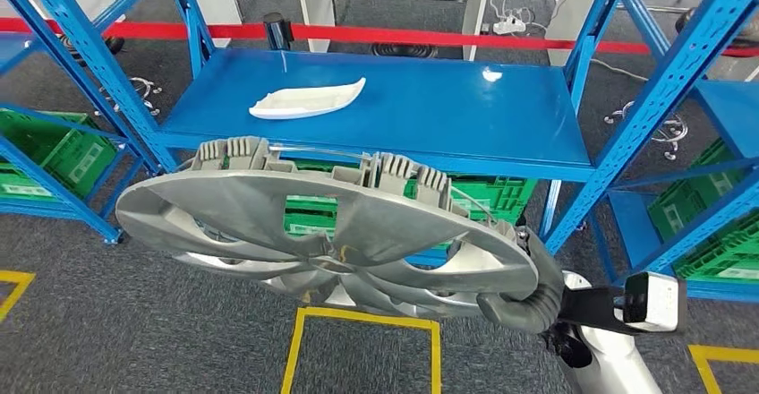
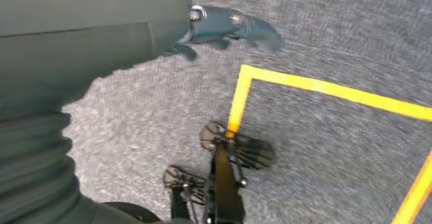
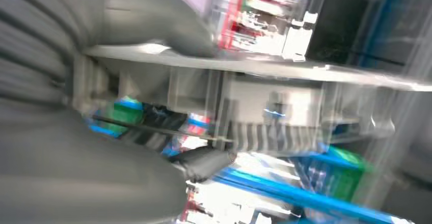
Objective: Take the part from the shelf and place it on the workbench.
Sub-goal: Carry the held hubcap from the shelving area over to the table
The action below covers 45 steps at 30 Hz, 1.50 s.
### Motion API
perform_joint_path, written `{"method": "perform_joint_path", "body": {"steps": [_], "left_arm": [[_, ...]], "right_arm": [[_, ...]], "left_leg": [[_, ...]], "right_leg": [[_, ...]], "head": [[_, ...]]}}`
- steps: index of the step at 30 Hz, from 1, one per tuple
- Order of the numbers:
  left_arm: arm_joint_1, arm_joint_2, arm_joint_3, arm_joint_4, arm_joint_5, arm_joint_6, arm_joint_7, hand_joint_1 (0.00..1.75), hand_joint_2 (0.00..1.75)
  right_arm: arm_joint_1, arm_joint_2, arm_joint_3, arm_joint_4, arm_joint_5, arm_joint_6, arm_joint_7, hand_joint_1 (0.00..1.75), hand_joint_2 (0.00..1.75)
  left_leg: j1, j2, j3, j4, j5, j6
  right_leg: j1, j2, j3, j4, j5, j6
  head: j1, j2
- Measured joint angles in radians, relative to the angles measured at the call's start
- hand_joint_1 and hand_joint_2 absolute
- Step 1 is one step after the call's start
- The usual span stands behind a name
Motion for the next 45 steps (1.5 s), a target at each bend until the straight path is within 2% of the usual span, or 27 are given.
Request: {"method": "perform_joint_path", "body": {"steps": [2,3,4,6,8,9,10,13,15,16,17,19,21,23,24,26,28,30,32,33,35,37,39,40,42,44,45], "left_arm": [[0.004,0.001,0.002,0.000,0.000,0.000,-0.001,0.00,1.75],[0.006,0.002,0.004,0.001,0.001,0.000,-0.001,0.00,1.75],[0.007,0.002,0.006,0.001,0.001,0.000,-0.003,0.00,1.75],[0.005,0.003,0.008,0.001,0.001,-0.001,-0.006,0.00,1.75],[0.004,0.003,0.009,0.001,0.001,-0.002,-0.008,0.00,1.75],[0.004,0.003,0.010,0.001,0.001,-0.002,-0.008,0.00,1.75],[0.004,0.003,0.010,0.001,0.001,-0.003,-0.008,0.00,1.75],[0.002,0.005,0.011,0.000,0.001,-0.003,-0.009,0.00,1.75],[0.001,0.005,0.012,0.000,0.001,-0.003,-0.009,0.00,1.75],[0.002,0.005,0.013,0.001,0.001,-0.003,-0.010,0.00,1.75],[0.004,0.005,0.014,0.001,0.001,-0.003,-0.010,0.00,1.75],[0.006,0.004,0.015,0.001,0.001,-0.003,-0.010,0.00,1.75],[0.003,0.002,0.015,0.001,0.001,-0.003,-0.010,0.00,1.75],[0.001,0.002,0.015,0.001,0.001,-0.004,-0.010,0.00,1.75],[0.001,0.002,0.015,0.001,0.001,-0.004,-0.010,0.00,1.75],[0.002,0.002,0.015,0.001,0.000,-0.007,-0.010,0.00,1.75],[0.001,0.001,0.015,0.001,-0.002,-0.012,-0.012,0.00,1.75],[0.000,0.002,0.015,0.001,-0.003,-0.018,-0.014,0.00,1.75],[0.003,0.004,0.015,0.001,-0.003,-0.020,-0.015,0.00,1.75],[0.004,0.004,0.015,0.001,-0.003,-0.023,-0.016,0.00,1.75],[0.005,0.004,0.015,0.002,-0.003,-0.026,-0.019,0.00,1.75],[0.001,0.004,0.015,0.002,-0.004,-0.029,-0.023,0.00,1.75],[0.000,0.004,0.015,0.002,-0.008,-0.030,-0.025,0.00,1.75],[0.001,0.005,0.015,0.002,-0.011,-0.030,-0.025,0.00,1.75],[0.002,0.007,0.015,0.002,-0.019,-0.031,-0.024,0.00,1.75],[0.001,0.008,0.015,0.002,-0.022,-0.032,-0.024,0.00,1.75],[0.000,0.008,0.015,0.002,-0.023,-0.032,-0.024,0.00,1.75]], "right_arm": [[-0.006,0.003,0.000,0.000,0.000,0.000,-0.001,1.75,1.75],[-0.009,0.005,0.000,0.000,0.000,0.000,-0.002,1.75,1.75],[-0.011,0.008,0.000,0.000,0.000,0.000,-0.003,1.75,1.75],[-0.011,0.010,-0.001,0.000,0.001,0.000,-0.005,1.75,1.75],[-0.009,0.010,-0.001,0.001,0.002,0.000,-0.005,1.75,1.75],[-0.008,0.010,-0.001,0.001,0.002,0.000,-0.004,1.75,1.75],[-0.008,0.010,-0.001,0.001,0.003,0.000,-0.004,1.75,1.75],[-0.009,0.010,-0.001,0.001,0.003,0.000,-0.005,1.75,1.75],[-0.011,0.010,-0.001,0.001,0.003,0.000,-0.004,1.75,1.75],[-0.012,0.010,-0.001,0.001,0.003,0.000,-0.004,1.75,1.75],[-0.013,0.011,-0.001,0.001,0.003,0.000,-0.005,1.75,1.75],[-0.014,0.011,-0.001,0.001,0.005,0.001,-0.006,1.75,1.75],[-0.012,0.010,-0.001,0.001,0.008,0.001,-0.010,1.75,1.75],[-0.008,0.010,-0.001,0.002,0.014,0.001,-0.014,1.75,1.75],[-0.006,0.010,-0.001,0.004,0.017,0.001,-0.014,1.75,1.75],[-0.006,0.009,-0.001,0.006,0.023,0.001,-0.015,1.75,1.75],[-0.007,0.008,-0.001,0.006,0.027,0.000,-0.017,1.75,1.75],[-0.007,0.005,-0.001,0.005,0.033,-0.001,-0.024,1.75,1.75],[-0.007,0.004,0.000,0.004,0.042,-0.002,-0.032,1.75,1.75],[-0.007,0.003,0.000,0.004,0.045,-0.002,-0.034,1.75,1.75],[-0.007,0.003,0.001,0.003,0.047,-0.002,-0.036,1.75,1.75],[-0.005,0.002,0.001,0.001,0.047,-0.002,-0.035,1.75,1.75],[0.000,0.000,0.001,0.000,0.047,-0.003,-0.033,1.75,1.75],[0.003,-0.002,0.001,0.000,0.047,-0.004,-0.032,1.75,1.75],[0.010,-0.003,0.001,-0.002,0.047,-0.005,-0.032,1.75,1.75],[0.014,-0.007,0.000,-0.007,0.050,-0.006,-0.033,1.75,1.75],[0.015,-0.011,0.000,-0.010,0.052,-0.007,-0.033,1.75,1.75]], "left_leg": [[0.003,-0.004,-0.006,-0.007,0.010,-0.012],[0.003,0.010,-0.013,0.004,0.002,-0.017],[0.002,0.032,-0.027,0.036,-0.023,-0.020],[0.001,0.075,-0.075,0.169,-0.107,-0.025],[0.001,0.087,-0.111,0.292,-0.168,-0.028],[0.001,0.089,-0.103,0.303,-0.173,-0.028],[0.000,0.093,-0.072,0.269,-0.160,-0.026],[-0.008,0.139,0.060,0.069,-0.110,-0.008],[-0.016,0.147,0.084,0.022,-0.107,0.007],[-0.016,0.134,0.081,0.021,-0.105,0.014],[-0.014,0.124,0.080,0.019,-0.103,0.020],[-0.009,0.103,0.081,0.012,-0.098,0.033],[-0.006,0.082,0.079,0.009,-0.093,0.042],[-0.007,0.057,0.076,0.010,-0.091,0.045],[-0.008,0.042,0.075,0.010,-0.090,0.046],[-0.008,0.012,0.074,0.013,-0.088,0.043],[-0.008,-0.015,0.071,0.017,-0.085,0.037],[-0.007,-0.038,0.065,0.016,-0.079,0.025],[-0.006,-0.060,0.057,0.009,-0.070,0.009],[-0.007,-0.055,0.053,0.010,-0.070,0.004],[-0.010,0.000,0.025,0.063,-0.104,-0.005],[-0.010,0.066,-0.033,0.193,-0.173,-0.012],[-0.005,0.086,-0.070,0.286,-0.206,-0.019],[-0.002,0.090,-0.060,0.278,-0.195,-0.021],[0.001,0.115,0.013,0.155,-0.142,-0.023],[-0.002,0.155,0.079,0.042,-0.110,-0.011],[-0.004,0.166,0.090,0.020,-0.107,-0.002]], "right_leg": [[-0.001,-0.019,-0.005,-0.001,0.012,-0.019],[-0.002,-0.029,-0.008,-0.002,0.018,-0.027],[-0.004,-0.040,-0.012,-0.003,0.024,-0.034],[-0.003,-0.062,-0.020,-0.003,0.030,-0.040],[-0.002,-0.089,-0.026,-0.002,0.033,-0.040],[-0.001,-0.103,-0.027,-0.002,0.033,-0.039],[-0.001,-0.117,-0.027,-0.001,0.033,-0.037],[0.003,-0.154,-0.022,0.000,0.027,-0.027],[0.008,-0.172,-0.018,-0.001,0.025,-0.014],[0.008,-0.180,-0.016,-0.003,0.025,-0.008],[0.007,-0.180,-0.013,-0.004,0.023,-0.001],[0.003,-0.134,-0.023,0.026,-0.003,0.011],[-0.001,-0.070,-0.073,0.134,-0.064,0.016],[0.000,-0.052,-0.134,0.250,-0.105,0.017],[0.000,-0.050,-0.146,0.268,-0.100,0.016],[0.000,-0.038,-0.114,0.190,-0.037,0.010],[0.000,0.006,-0.054,0.056,0.022,0.004],[0.003,0.030,-0.030,-0.001,0.039,-0.002],[0.005,0.008,-0.033,-0.005,0.046,-0.012],[0.004,-0.004,-0.032,-0.009,0.050,-0.018],[-0.002,-0.032,-0.031,-0.017,0.058,-0.030],[0.000,-0.062,-0.032,-0.018,0.059,-0.035],[0.001,-0.094,-0.033,-0.017,0.058,-0.035],[0.000,-0.109,-0.032,-0.017,0.057,-0.034],[0.000,-0.137,-0.029,-0.015,0.053,-0.027],[0.004,-0.159,-0.025,-0.013,0.047,-0.016],[0.007,-0.168,-0.023,-0.012,0.044,-0.009]], "head": [[-0.002,0.000],[-0.005,0.000],[-0.008,0.000],[-0.015,0.000],[-0.017,0.000],[-0.018,0.000],[-0.019,0.000],[-0.020,0.000],[-0.019,0.000],[-0.018,0.000],[-0.018,0.000],[-0.015,0.000],[-0.010,0.000],[-0.005,0.000],[-0.005,0.000],[-0.003,0.000],[-0.001,0.000],[-0.001,0.000],[0.000,0.000],[-0.001,0.000],[-0.007,0.000],[-0.015,0.000],[-0.017,0.000],[-0.017,0.000],[-0.018,0.000],[-0.019,0.000],[-0.019,0.000]]}}
